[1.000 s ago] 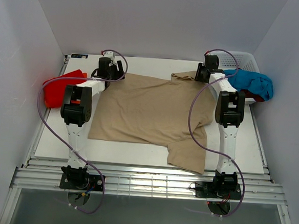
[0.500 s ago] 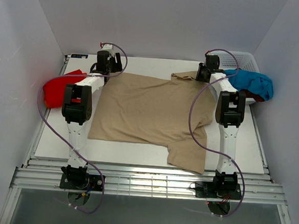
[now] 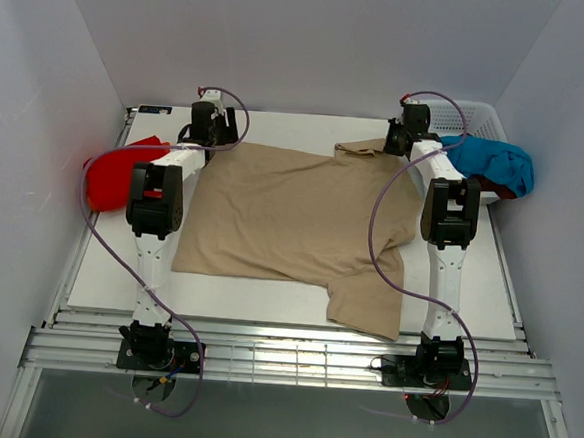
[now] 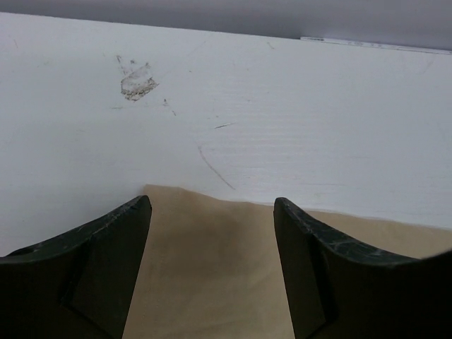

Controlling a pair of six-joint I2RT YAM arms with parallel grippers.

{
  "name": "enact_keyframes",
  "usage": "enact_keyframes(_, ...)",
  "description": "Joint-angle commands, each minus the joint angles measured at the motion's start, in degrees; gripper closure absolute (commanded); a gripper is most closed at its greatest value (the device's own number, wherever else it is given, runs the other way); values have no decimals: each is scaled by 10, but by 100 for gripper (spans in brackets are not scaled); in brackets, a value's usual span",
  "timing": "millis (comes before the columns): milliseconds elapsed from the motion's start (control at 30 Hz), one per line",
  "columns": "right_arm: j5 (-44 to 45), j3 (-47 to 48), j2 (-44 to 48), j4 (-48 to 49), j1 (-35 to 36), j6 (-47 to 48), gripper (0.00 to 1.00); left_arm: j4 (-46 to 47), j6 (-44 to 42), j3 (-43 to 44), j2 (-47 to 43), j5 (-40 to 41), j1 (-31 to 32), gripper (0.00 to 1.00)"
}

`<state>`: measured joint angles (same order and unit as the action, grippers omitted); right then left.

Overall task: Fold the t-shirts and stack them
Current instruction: Fold the tshirt

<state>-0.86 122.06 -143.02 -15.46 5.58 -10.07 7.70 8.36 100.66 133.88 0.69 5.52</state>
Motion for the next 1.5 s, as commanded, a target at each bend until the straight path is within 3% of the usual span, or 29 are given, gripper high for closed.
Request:
enact_keyframes(0, -9, 15, -5, 25, -4, 4, 92, -33, -10, 44, 20, -4, -14, 20)
enact_keyframes(400, -15, -3, 1, 34, -4, 2, 92, -42, -12, 103, 74, -25, -21, 22)
enact_keyframes(467, -14, -4, 1, 34, -4, 3, 92, -45, -10, 110, 81, -27, -21, 26)
enact_keyframes(567, -16, -9, 4, 37, -4, 2, 92, -42, -5, 111, 81, -25, -21, 46)
enact_keyframes(600, -16, -14, 5, 38, -4, 3, 92, -38, -5, 110, 80, -24, -21, 57)
enact_keyframes(733, -14, -26, 13, 43, -4, 4, 92, -36, -4, 111, 81, -23, -22, 78)
enact_keyframes(1033, -20, -29, 18, 44, -4, -1, 92, -56, -10, 126, 89, -19, -22, 83)
enact_keyframes(1133, -23, -30, 21, 47, -3, -5, 92, -58, -11, 125, 89, -16, -21, 100)
enact_keyframes(1267, -27, -48, 47, 54, -4, -5, 92, 5, -8, 40, 30, 22, -21, 100)
enact_keyframes(1467, -18, -127, 126, 72, -4, -1, 92, 20, 6, -13, -28, 51, -21, 100)
